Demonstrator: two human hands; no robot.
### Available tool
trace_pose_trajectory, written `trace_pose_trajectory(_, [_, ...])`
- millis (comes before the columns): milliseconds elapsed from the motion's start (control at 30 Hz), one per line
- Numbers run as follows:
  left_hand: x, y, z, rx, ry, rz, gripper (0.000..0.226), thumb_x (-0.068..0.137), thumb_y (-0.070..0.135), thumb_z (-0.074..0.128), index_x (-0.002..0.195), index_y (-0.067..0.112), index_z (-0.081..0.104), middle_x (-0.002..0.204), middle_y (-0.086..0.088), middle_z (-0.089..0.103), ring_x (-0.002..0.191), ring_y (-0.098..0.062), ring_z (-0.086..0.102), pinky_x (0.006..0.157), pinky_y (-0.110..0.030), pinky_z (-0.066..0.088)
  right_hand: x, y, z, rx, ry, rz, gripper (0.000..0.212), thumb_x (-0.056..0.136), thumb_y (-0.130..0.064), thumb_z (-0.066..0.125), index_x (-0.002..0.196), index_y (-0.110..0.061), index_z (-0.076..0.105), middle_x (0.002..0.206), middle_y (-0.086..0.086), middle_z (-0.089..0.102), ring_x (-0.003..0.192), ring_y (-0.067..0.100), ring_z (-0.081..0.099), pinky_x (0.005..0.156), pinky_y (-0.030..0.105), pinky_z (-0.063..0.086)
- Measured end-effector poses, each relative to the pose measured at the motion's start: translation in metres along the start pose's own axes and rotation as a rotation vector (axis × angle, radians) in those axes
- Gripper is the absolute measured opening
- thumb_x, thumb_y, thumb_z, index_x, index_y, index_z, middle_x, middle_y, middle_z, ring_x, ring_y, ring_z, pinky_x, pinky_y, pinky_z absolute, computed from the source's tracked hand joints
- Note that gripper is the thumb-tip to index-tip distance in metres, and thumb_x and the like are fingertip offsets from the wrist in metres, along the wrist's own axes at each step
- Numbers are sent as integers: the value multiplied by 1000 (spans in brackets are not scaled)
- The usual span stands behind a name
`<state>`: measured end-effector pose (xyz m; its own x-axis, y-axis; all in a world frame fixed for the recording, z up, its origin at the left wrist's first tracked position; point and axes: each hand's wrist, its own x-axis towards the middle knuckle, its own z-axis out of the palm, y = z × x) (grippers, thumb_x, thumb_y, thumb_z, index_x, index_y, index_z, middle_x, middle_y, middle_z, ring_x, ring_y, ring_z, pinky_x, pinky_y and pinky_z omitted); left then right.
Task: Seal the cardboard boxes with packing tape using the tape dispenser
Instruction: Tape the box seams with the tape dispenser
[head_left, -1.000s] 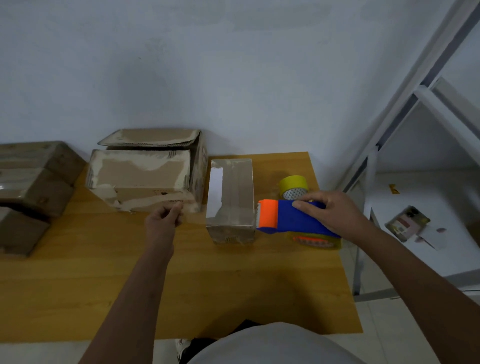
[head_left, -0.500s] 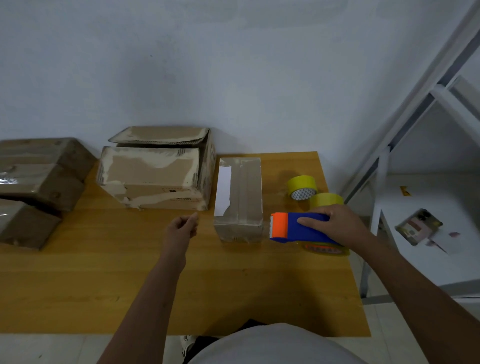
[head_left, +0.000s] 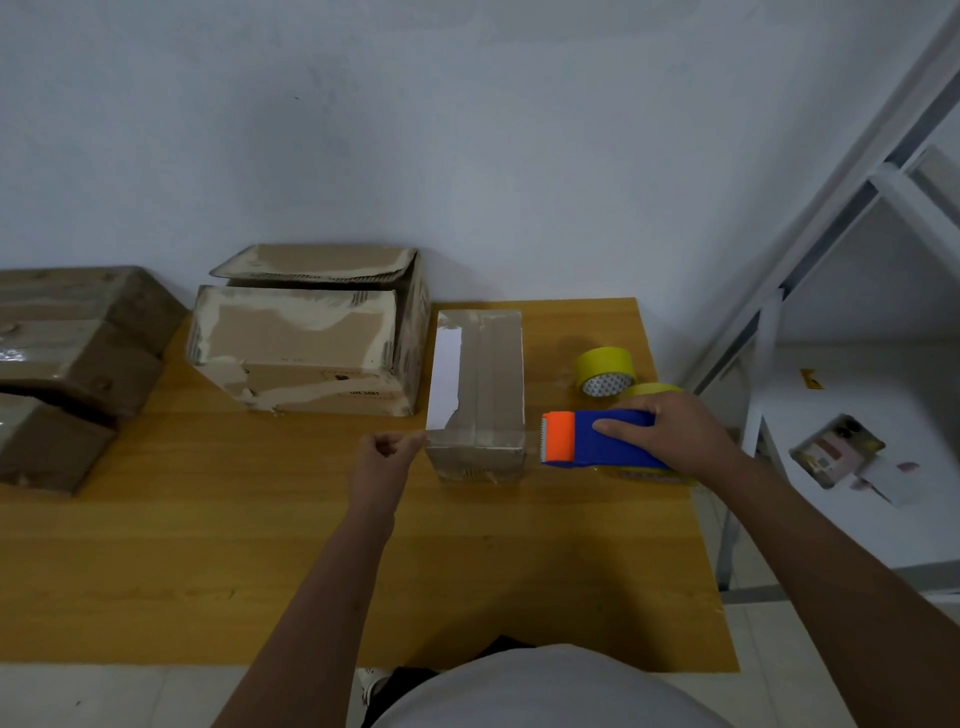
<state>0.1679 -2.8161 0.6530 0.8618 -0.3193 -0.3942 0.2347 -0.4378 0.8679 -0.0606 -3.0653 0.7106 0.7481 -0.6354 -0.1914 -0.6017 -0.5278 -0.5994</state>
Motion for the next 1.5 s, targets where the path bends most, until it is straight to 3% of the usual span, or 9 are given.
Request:
trace_pose_trajectory(533, [7, 5, 12, 121, -79, -134, 55, 80, 45, 78, 113, 12, 50, 107, -1, 50, 100, -19, 50, 78, -35, 41, 11, 8, 9, -95, -41, 3, 40, 85, -57, 61, 111, -28, 71, 102, -1, 72, 85, 12, 63, 73, 34, 55])
trace_pose_trajectory(867, [6, 8, 10, 273, -90, -115, 70, 81, 54, 73, 128, 7, 50, 121, -8, 55, 103, -22, 52, 81, -38, 46, 12, 13, 13, -111, -30, -4, 40, 85, -60, 59, 110, -31, 71, 98, -5, 72, 77, 6, 58, 60, 21, 46])
trace_pose_trajectory(933, [4, 10, 9, 304, -88, -106, 88, 80, 56, 72, 143, 6, 37, 131, -12, 52, 116, -28, 52, 93, -43, 49, 12, 12, 13, -116, -27, -5, 40, 85, -61, 58, 110, -32, 71, 97, -6, 71, 75, 4, 57, 59, 19, 43])
trace_pose_trajectory(1033, [5, 18, 4, 401, -161, -118, 114, 80, 61, 69, 157, 10, 3, 160, -20, 21, 144, -38, 28, 111, -50, 37, 11, 12, 14, -132, -14, -5, 41, 85, -61, 58, 110, -31, 71, 96, -5, 71, 75, 5, 57, 59, 20, 44])
trace_pose_trajectory(1100, [1, 21, 1, 605, -136, 18, 109, 85, 65, 59, 157, 15, -5, 163, -20, 6, 149, -40, 14, 118, -55, 21, 11, 12, 12, -145, -6, -3, 41, 85, -59, 59, 110, -29, 71, 97, -5, 72, 76, 6, 58, 61, 21, 46])
trace_pose_trajectory(1167, [-8, 20, 2, 792, -97, 414, 91, 93, 65, 43, 158, 18, -1, 165, -14, -4, 152, -34, -4, 122, -53, 6, 10, 12, 11, -144, -2, 2, 41, 86, -58, 59, 111, -28, 72, 98, -4, 72, 78, 7, 59, 63, 23, 48])
trace_pose_trajectory(1267, [-16, 16, 18, 1034, -475, 960, 68, 101, 59, 16, 157, 25, 0, 164, 4, -13, 149, -12, -21, 123, -47, -4, 8, 12, 11, -152, -4, -5, 41, 86, -58, 59, 112, -28, 71, 99, -3, 72, 80, 9, 60, 65, 24, 48])
trace_pose_trajectory(1333, [-13, 12, 28, 1174, -696, 1018, 61, 103, 53, 16, 156, 29, -3, 163, 9, -14, 147, -4, -24, 123, -42, -9, 8, 11, 12, -153, -9, -8, 41, 86, -58, 59, 112, -28, 71, 100, -2, 72, 82, 11, 62, 66, 26, 50])
trace_pose_trajectory(1500, [-1, 9, 27, 1236, -801, 1074, 68, 103, 53, 21, 155, 25, -12, 163, 7, -20, 147, -5, -23, 121, -36, -15, 6, 21, 8, -59, -21, 21, 41, 84, -58, 61, 113, -30, 70, 102, -4, 71, 81, 7, 60, 64, 23, 49])
